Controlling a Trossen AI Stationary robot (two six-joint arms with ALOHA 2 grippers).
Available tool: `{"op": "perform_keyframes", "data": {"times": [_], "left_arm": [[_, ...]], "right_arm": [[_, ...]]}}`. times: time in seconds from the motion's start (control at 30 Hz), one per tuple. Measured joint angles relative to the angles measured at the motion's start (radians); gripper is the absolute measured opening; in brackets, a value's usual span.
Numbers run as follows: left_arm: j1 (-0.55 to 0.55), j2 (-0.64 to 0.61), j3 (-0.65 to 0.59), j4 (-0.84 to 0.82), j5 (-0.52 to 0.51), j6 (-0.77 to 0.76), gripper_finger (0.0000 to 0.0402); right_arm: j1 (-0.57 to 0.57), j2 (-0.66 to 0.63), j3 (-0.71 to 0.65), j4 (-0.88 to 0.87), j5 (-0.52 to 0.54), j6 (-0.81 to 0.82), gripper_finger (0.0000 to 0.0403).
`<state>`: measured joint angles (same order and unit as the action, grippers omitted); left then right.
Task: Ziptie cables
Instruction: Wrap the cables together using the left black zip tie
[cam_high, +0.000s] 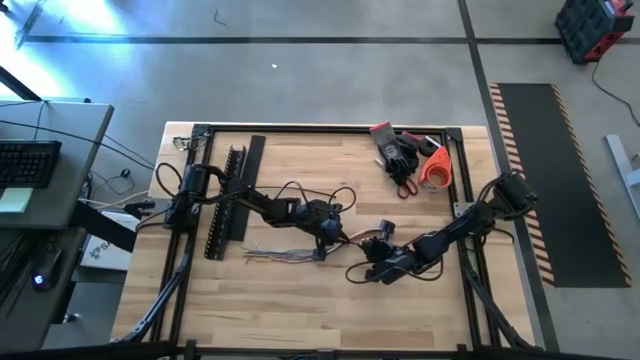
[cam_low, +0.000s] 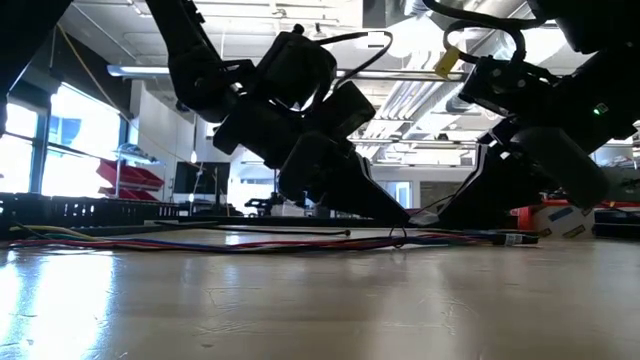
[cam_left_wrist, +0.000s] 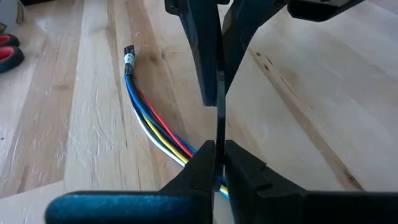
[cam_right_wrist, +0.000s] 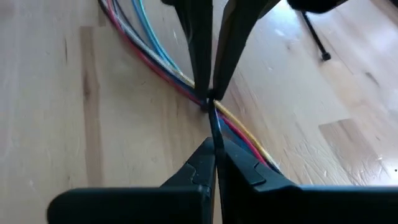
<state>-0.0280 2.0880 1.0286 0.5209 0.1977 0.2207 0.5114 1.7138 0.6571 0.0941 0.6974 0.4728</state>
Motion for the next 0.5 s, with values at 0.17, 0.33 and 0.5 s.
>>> {"op": "perform_keyframes", "data": {"times": [0.17,0.33,0.5], "left_arm": [[0.000,0.000,0.000,-0.002,-0.001,0.000,0.0007],[0.000,0.000,0.000,-0.001,-0.001,0.001,0.0007],[0.000,0.000,0.000,0.000,-0.003,0.001,0.0007]], "right_arm": [[0.000,-0.053,0.005,-0.110,-0.068,0.073,0.0052],[0.002,-0.138,0.017,-0.181,-0.088,0.106,0.0131],[-0.003,-0.117,0.018,-0.051,-0.076,-0.040,0.0179]]}}
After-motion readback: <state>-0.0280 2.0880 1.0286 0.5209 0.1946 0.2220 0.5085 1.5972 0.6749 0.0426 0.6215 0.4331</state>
